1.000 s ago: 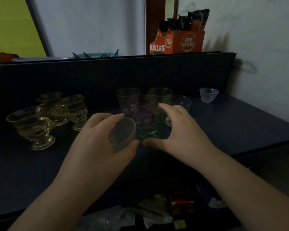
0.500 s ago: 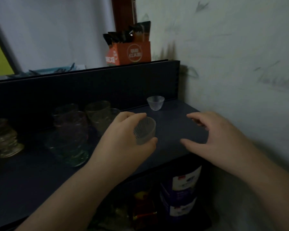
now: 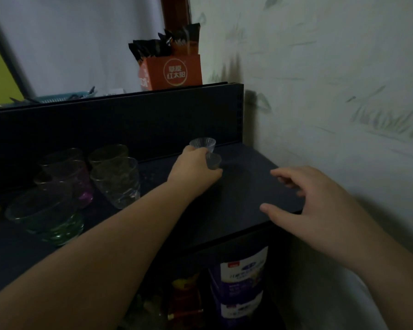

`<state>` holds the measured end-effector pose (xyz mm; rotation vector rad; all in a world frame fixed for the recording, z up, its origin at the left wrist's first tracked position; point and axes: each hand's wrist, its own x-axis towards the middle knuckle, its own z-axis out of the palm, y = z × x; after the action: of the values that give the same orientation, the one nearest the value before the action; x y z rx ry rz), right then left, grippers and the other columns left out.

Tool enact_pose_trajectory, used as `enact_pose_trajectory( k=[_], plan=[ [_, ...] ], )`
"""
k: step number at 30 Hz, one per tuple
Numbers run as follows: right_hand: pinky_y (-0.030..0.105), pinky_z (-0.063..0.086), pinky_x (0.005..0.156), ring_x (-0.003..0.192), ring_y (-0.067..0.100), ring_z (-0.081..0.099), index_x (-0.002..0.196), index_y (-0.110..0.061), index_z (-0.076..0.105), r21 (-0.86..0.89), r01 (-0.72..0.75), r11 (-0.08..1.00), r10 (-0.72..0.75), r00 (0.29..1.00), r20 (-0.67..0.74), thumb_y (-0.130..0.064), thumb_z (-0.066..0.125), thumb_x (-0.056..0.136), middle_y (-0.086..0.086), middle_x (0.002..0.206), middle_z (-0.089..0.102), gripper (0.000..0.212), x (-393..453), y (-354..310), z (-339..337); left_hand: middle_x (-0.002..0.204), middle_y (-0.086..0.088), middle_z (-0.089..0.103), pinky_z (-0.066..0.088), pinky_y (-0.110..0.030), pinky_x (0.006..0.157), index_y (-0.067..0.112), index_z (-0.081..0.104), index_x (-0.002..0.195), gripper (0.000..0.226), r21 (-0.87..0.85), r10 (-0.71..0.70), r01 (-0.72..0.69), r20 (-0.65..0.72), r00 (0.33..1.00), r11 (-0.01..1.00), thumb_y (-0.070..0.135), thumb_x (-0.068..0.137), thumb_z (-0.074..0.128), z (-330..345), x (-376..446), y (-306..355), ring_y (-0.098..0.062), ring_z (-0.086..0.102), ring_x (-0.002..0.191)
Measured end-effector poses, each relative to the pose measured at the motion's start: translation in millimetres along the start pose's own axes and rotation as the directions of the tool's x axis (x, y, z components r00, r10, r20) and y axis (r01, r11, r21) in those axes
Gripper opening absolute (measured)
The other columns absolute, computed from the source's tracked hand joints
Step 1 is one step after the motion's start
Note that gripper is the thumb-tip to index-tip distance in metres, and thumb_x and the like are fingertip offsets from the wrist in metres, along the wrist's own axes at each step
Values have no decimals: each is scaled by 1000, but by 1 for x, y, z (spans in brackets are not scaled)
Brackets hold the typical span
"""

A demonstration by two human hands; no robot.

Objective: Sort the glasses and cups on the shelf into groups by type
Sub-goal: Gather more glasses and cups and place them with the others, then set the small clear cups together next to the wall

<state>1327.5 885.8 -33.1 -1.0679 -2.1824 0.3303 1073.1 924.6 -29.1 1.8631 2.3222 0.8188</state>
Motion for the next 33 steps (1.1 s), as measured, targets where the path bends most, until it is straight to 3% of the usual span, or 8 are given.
enact_pose_trajectory(
  k=[6,9,12,18,21,25,28,33],
  plan=[
    [34,50,94,110,4,54,134,-32,55,14,14,1000,-14,1000,2,-61,65,73,-17,116,54,69,5,14,0,142,-3,35,41,-31,95,21,40,141,80,26,-44,45,-40,998,999,53,76,72,-2,-9,5,-19,45,121],
    [31,48,94,112,3,52,135,-35,52,46,25,999,-26,999,32,-62,64,74,-19,119,52,68,8,15,5,141,1,37,36,-24,92,22,40,141,76,61,38,-30,-127,991,998,52,78,71,-17,-36,8,-15,42,123],
    [28,46,94,112,0,50,137,-36,50,86,31,996,-37,997,69,-61,64,74,-19,121,50,70,16,8,17,145,6,36,34,-25,102,23,38,145,79,141,125,-97,-204,971,985,55,79,67,-36,-76,7,-13,36,131],
    [26,45,93,108,-3,48,135,-37,50,172,121,978,-143,982,121,-62,64,73,-22,117,48,68,32,-30,49,143,17,37,35,-21,102,29,40,145,75,172,135,-86,-297,945,981,61,79,57,-82,-152,-6,-4,36,131],
    [26,45,97,113,-5,47,136,-41,49,194,178,965,-210,964,161,-64,63,74,-25,121,47,68,34,-60,64,138,23,38,40,-24,101,32,45,141,72,147,84,-35,-341,936,988,64,77,55,-104,-186,-27,-1,40,127],
    [13,39,87,108,-10,46,136,-44,47,221,250,943,-296,933,205,-63,62,75,-29,120,47,66,30,-105,82,139,18,42,40,-30,103,29,49,140,72,174,-2,84,-427,904,981,64,76,52,-133,-227,-69,-6,41,130],
    [13,38,86,109,-10,46,136,-45,47,244,307,920,-361,907,219,-64,61,75,-30,118,46,66,24,-146,97,141,13,42,42,-40,104,27,48,141,75,211,-72,190,-466,882,959,63,76,51,-156,-257,-105,-12,40,132],
    [13,39,90,114,-12,45,136,-44,49,286,397,872,-469,844,259,-66,60,76,-32,119,46,65,6,-229,133,145,11,38,36,-37,107,29,41,145,82,196,-234,371,-499,835,907,68,74,48,-195,-317,-176,-13,32,136]
  ],
)
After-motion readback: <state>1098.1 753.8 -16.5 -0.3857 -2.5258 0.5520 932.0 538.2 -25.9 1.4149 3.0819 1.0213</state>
